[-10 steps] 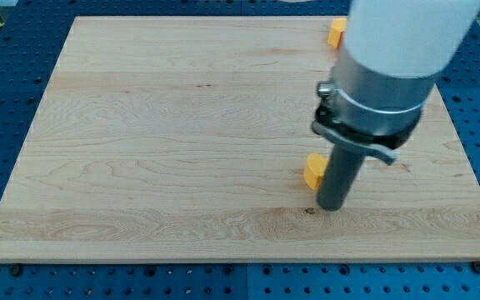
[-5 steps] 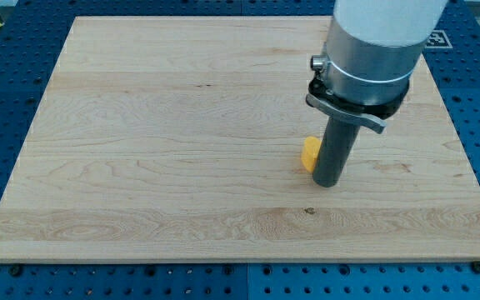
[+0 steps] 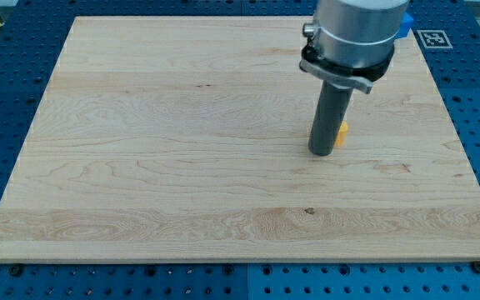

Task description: Push the yellow heart towards the top right of the board

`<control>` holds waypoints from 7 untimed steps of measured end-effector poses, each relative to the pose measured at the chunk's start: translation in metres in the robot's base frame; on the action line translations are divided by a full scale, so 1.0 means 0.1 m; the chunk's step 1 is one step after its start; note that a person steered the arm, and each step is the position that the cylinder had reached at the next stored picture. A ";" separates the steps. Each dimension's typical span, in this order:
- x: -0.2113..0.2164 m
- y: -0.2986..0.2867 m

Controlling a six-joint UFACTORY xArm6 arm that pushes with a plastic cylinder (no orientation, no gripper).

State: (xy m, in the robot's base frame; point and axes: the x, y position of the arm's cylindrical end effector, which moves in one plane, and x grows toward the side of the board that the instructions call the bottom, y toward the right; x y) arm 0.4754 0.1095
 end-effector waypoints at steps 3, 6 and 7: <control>-0.54 0.57; -0.96 0.91; -1.09 0.88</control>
